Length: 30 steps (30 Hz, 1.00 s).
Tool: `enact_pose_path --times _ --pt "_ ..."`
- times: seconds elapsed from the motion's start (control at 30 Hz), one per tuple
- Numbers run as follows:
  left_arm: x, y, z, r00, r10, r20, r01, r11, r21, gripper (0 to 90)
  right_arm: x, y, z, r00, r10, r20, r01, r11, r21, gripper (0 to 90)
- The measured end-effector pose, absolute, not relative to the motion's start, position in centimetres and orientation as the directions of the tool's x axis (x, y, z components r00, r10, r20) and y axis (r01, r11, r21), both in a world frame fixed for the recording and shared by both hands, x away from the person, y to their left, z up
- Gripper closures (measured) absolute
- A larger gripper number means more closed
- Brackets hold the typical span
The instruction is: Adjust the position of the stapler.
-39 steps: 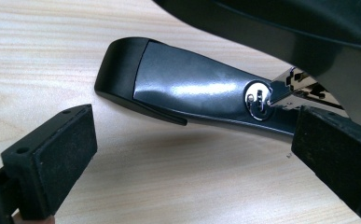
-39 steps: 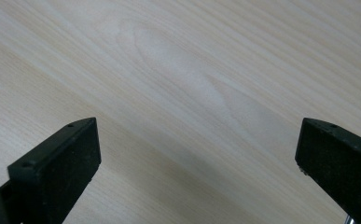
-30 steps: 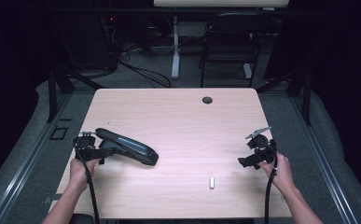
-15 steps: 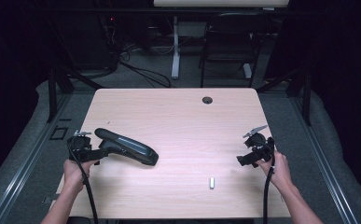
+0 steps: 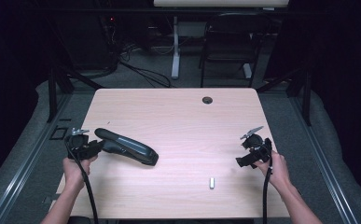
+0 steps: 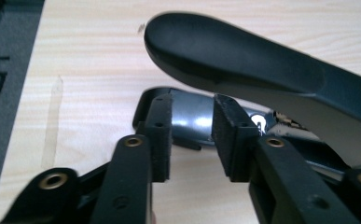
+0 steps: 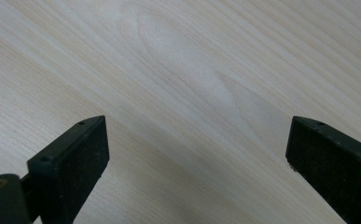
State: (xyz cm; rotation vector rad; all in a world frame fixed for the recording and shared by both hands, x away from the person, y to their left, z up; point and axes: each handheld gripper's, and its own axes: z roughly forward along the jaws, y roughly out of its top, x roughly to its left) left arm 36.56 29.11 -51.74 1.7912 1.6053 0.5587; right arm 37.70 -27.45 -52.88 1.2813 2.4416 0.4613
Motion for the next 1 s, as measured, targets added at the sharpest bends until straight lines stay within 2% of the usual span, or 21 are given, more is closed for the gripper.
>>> enact_pose_path --times 0.33,0.43,0.6,1.0 --pt "37.1 29.5 -52.2 0.152 0.981 -0.119 0.675 -0.015 0.737 74.0 37.8 -27.8 -52.7 -0.512 0.842 -0.168 0.727 0.530 0.438 7.2" --pt "37.3 29.3 -52.3 0.143 0.983 -0.116 0.673 -0.011 0.739 80.4 37.8 -27.7 -52.8 -0.519 0.839 -0.163 0.730 0.535 0.425 7.3" --pt "37.4 29.0 -52.3 0.136 0.984 -0.111 0.677 -0.011 0.736 86.0 37.7 -27.7 -52.8 -0.523 0.836 -0.165 0.725 0.538 0.430 7.6" --pt "38.5 28.3 -53.0 0.154 0.982 -0.111 0.705 -0.030 0.709 85.1 37.8 -27.7 -52.9 -0.535 0.828 -0.170 0.728 0.553 0.406 7.6"
